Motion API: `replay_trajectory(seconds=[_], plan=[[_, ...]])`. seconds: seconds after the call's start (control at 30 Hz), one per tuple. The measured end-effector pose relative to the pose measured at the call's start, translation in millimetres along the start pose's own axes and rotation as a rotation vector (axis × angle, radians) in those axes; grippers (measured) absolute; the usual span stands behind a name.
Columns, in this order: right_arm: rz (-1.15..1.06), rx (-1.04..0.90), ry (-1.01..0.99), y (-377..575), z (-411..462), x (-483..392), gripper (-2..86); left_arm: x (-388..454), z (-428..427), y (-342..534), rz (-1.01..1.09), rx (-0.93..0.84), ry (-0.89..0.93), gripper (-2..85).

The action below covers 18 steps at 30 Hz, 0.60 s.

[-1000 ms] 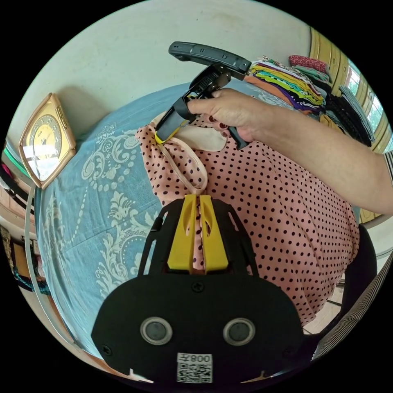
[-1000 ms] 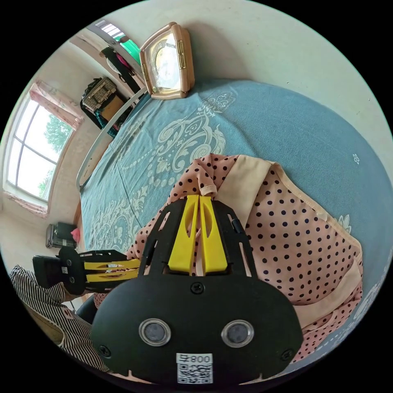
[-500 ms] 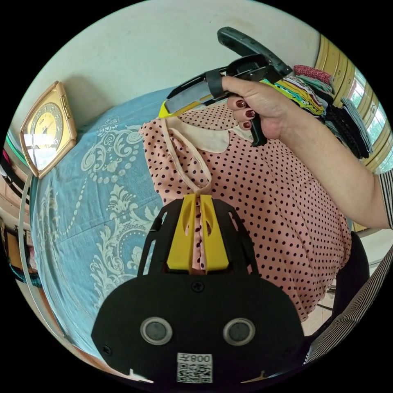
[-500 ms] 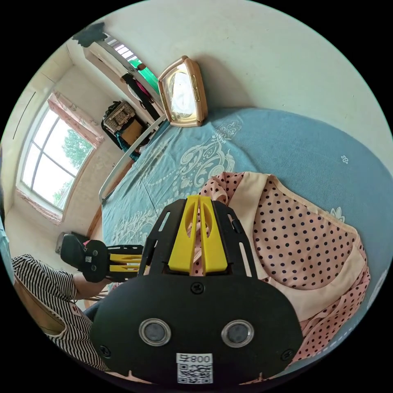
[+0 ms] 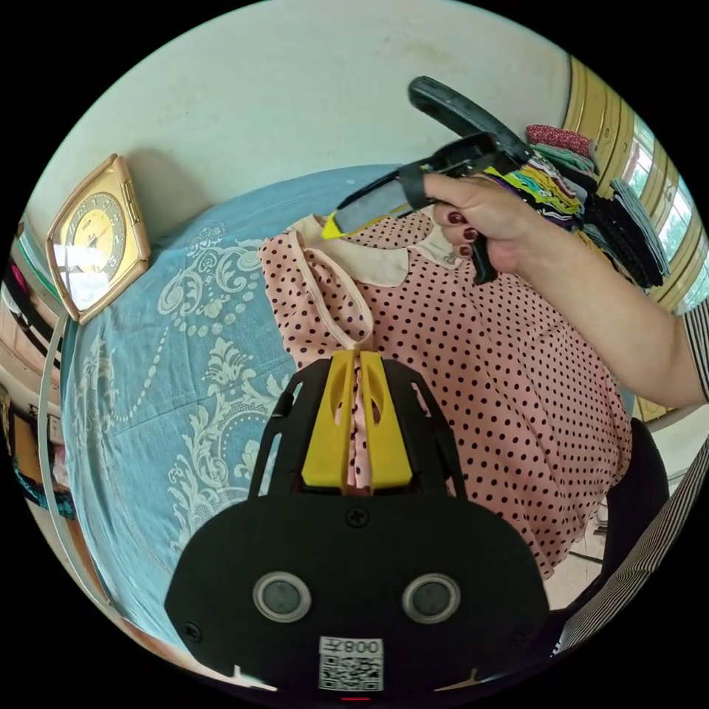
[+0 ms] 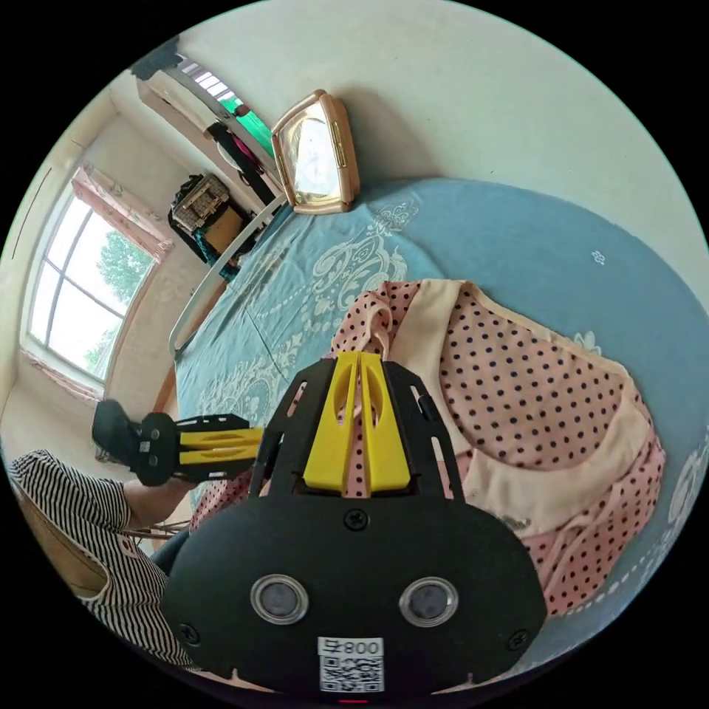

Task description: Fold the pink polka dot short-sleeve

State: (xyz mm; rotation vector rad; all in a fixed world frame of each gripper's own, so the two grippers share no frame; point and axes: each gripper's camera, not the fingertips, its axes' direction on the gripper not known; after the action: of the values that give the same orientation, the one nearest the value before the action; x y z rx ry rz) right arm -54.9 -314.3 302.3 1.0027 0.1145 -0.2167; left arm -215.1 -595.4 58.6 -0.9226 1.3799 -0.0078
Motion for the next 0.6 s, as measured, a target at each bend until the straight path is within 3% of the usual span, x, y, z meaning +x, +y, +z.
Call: replay_trajectory(seconds=[0.23,0.33,0.6], plan=[[0.262,0.074,0.297,129.4,-89.6,60.4,0.0,-12.6,-20.5,17.7,-0.043,0.042,0.015,1.9],[0.311,0.073,0.303,141.9,-97.6,81.1,0.1,-17.6,-10.6,16.3,-0.052,-0.041,0.028,2.6],[0.318,-0.059,0.452,158.6,-74.0,106.1,0.1,-31.0,-13.5,33.9,-0.101,-0.057,0.109,6.0]])
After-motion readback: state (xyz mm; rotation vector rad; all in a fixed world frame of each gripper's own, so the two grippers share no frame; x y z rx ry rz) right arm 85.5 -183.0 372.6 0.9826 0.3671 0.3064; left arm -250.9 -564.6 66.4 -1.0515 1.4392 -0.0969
